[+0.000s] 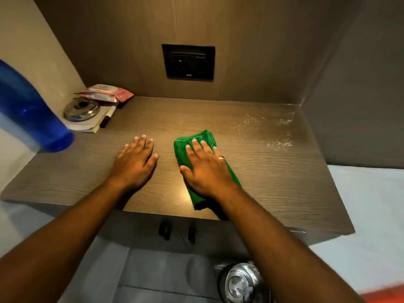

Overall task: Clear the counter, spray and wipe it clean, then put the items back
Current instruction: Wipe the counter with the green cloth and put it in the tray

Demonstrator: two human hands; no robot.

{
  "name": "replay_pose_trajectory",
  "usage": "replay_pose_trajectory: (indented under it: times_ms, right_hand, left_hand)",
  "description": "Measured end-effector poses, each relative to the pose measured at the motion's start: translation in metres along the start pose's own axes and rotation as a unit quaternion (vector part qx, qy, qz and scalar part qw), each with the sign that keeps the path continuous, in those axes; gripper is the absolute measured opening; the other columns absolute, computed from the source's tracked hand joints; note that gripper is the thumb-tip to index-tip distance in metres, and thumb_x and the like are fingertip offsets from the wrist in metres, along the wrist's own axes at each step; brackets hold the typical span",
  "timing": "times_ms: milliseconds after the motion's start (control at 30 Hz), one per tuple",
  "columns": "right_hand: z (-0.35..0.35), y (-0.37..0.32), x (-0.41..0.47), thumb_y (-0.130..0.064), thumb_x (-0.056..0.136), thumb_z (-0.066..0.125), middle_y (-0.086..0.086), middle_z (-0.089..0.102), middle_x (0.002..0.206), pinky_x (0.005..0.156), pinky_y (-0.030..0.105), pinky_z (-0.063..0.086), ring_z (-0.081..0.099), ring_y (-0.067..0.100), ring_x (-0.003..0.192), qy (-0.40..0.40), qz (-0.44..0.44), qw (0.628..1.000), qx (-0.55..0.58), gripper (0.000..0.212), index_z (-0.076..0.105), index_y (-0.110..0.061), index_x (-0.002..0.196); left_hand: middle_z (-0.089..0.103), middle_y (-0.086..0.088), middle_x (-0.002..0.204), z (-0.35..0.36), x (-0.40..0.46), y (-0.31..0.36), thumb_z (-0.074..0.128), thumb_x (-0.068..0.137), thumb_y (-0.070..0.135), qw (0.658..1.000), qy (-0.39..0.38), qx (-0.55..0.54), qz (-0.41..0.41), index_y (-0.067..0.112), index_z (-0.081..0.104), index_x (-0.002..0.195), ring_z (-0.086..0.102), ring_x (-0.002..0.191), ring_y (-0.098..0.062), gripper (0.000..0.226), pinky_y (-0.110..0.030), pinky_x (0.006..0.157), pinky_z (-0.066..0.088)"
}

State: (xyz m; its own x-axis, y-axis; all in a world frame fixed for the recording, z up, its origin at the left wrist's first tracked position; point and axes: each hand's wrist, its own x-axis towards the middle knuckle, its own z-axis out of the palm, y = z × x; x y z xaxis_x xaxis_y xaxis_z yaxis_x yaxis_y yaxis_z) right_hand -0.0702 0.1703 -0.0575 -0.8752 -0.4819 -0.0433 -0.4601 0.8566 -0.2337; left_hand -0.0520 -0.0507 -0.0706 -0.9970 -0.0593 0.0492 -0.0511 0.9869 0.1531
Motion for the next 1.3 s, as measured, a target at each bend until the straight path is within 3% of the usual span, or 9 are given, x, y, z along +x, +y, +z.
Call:
replay_pose_trajectory:
  times_ms: [100, 267, 400, 667, 767, 867, 967, 1100, 1300]
  right_hand:
    - [-0.011, 0.057, -0.001, -0.056, 0.096, 0.024, 0.001, 0.004, 0.164, 0.120, 0.052, 0.012, 0.004, 0.023, 0.150, 0.003, 0.041, 0.999, 0.012, 0.069, 0.011, -0.023, 0.154]
    - [-0.046, 0.177, -0.049, -0.053, 0.099, 0.019, 0.009, 0.004, 0.164, 0.120, 0.050, 0.013, 0.006, 0.027, 0.150, 0.040, 0.268, 0.962, -0.018, 0.068, 0.009, -0.015, 0.155]
    - [-0.034, 0.148, -0.074, -0.046, 0.100, 0.023, 0.013, 0.004, 0.164, 0.120, 0.050, 0.007, 0.003, 0.030, 0.150, 0.063, 0.339, 0.939, 0.003, 0.067, 0.011, -0.009, 0.154]
    - [0.005, -0.021, 0.036, -0.050, 0.098, 0.025, 0.007, 0.006, 0.164, 0.120, 0.044, -0.004, -0.001, 0.025, 0.151, 0.020, 0.052, 0.998, -0.002, 0.066, 0.014, -0.016, 0.154]
    - [-0.004, -0.024, 0.096, -0.053, 0.095, 0.034, 0.004, 0.009, 0.164, 0.119, 0.045, 0.001, 0.004, 0.023, 0.150, -0.006, -0.022, 1.000, -0.004, 0.070, 0.019, -0.018, 0.154]
    - [-0.015, 0.020, 0.120, -0.051, 0.097, 0.035, 0.002, 0.010, 0.164, 0.120, 0.040, 0.003, 0.007, 0.020, 0.150, -0.022, -0.058, 0.998, -0.002, 0.066, 0.020, -0.020, 0.154]
    - [-0.038, 0.121, 0.100, -0.050, 0.100, 0.032, 0.005, 0.009, 0.164, 0.122, 0.040, 0.007, 0.008, 0.022, 0.150, 0.016, 0.084, 0.996, 0.010, 0.065, 0.018, -0.017, 0.154]
    - [-0.062, 0.222, 0.030, -0.052, 0.099, 0.026, 0.009, 0.006, 0.164, 0.121, 0.047, 0.011, 0.008, 0.027, 0.150, 0.039, 0.300, 0.953, -0.005, 0.069, 0.013, -0.012, 0.154]
    - [-0.039, 0.136, 0.045, -0.043, 0.097, 0.027, 0.019, 0.005, 0.162, 0.119, 0.051, 0.002, 0.004, 0.035, 0.149, 0.065, 0.402, 0.913, 0.017, 0.071, 0.011, -0.003, 0.153]
  left_hand:
    - [0.011, -0.002, 0.160, 0.002, 0.000, -0.005, 0.019, 0.097, 0.053, 1.000, -0.009, -0.005, 0.004, 0.023, 0.014, 0.150, 0.006, 0.147, -0.017, 0.061, -0.038, 0.115, 0.004]
    - [0.010, -0.002, 0.160, 0.001, -0.002, -0.004, 0.017, 0.096, 0.054, 1.000, -0.004, -0.007, 0.007, 0.024, 0.013, 0.150, 0.005, 0.147, -0.018, 0.062, -0.039, 0.116, 0.006]
    - [0.011, -0.004, 0.160, 0.001, -0.002, 0.000, 0.019, 0.096, 0.051, 1.000, -0.004, -0.016, 0.002, 0.022, 0.016, 0.150, 0.005, 0.147, -0.020, 0.062, -0.041, 0.117, 0.006]
    - [0.008, -0.004, 0.161, 0.000, -0.001, 0.001, 0.018, 0.096, 0.050, 1.000, -0.005, -0.023, -0.006, 0.021, 0.014, 0.151, 0.002, 0.147, -0.018, 0.062, -0.038, 0.117, 0.001]
    - [0.006, -0.001, 0.161, 0.002, 0.000, -0.004, 0.015, 0.095, 0.055, 1.000, -0.003, -0.024, 0.000, 0.024, 0.012, 0.151, -0.001, 0.147, -0.015, 0.064, -0.037, 0.117, 0.000]
    - [0.004, 0.003, 0.161, 0.003, -0.002, -0.009, 0.014, 0.094, 0.057, 0.999, 0.002, -0.034, 0.004, 0.027, 0.010, 0.151, -0.003, 0.146, -0.011, 0.064, -0.034, 0.116, -0.001]
    - [0.002, 0.005, 0.160, 0.001, -0.003, -0.009, 0.013, 0.094, 0.057, 0.999, -0.001, -0.038, 0.000, 0.028, 0.008, 0.151, -0.005, 0.145, -0.009, 0.064, -0.033, 0.116, -0.003]
    - [0.004, 0.003, 0.161, -0.001, 0.000, -0.003, 0.015, 0.095, 0.055, 1.000, -0.004, -0.028, -0.004, 0.026, 0.008, 0.151, -0.004, 0.146, -0.011, 0.063, -0.036, 0.117, -0.001]
    - [0.004, 0.000, 0.161, -0.001, 0.000, 0.000, 0.015, 0.095, 0.054, 0.999, -0.010, -0.030, -0.007, 0.024, 0.010, 0.151, -0.002, 0.147, -0.015, 0.064, -0.039, 0.118, 0.002]
